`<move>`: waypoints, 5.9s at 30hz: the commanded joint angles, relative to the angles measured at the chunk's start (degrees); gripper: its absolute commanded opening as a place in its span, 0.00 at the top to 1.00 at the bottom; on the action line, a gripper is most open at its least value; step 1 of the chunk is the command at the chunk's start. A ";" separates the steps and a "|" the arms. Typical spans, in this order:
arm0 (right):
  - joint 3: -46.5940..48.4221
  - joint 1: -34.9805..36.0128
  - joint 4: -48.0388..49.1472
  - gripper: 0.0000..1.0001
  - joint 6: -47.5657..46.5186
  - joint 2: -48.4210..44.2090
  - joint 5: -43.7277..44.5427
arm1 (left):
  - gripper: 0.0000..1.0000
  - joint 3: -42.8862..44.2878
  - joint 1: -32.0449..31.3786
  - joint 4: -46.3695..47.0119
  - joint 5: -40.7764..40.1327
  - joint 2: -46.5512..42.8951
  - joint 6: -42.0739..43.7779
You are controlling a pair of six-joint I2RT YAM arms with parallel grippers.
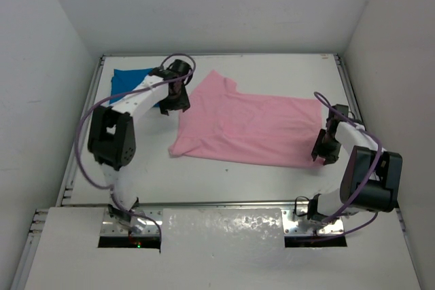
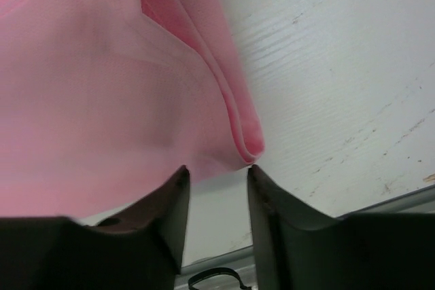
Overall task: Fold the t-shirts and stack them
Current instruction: Fold the flattened tshirt in 1/3 of the way, then grap the side of the flattened tshirt furthest away from the robot with both arms
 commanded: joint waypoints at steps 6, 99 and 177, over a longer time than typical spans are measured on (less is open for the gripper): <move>1.23 -0.66 -3.68 0.48 6.34 -4.60 0.00 | 0.51 -22.88 1.37 5.55 2.46 -18.18 2.34; 43.22 -4.70 8.00 0.46 0.12 30.00 -13.71 | 0.28 20.70 8.40 18.02 24.18 15.63 25.55; 42.71 -3.03 25.85 0.99 -4.54 40.57 -11.68 | 0.56 28.26 9.19 39.12 34.90 32.42 19.04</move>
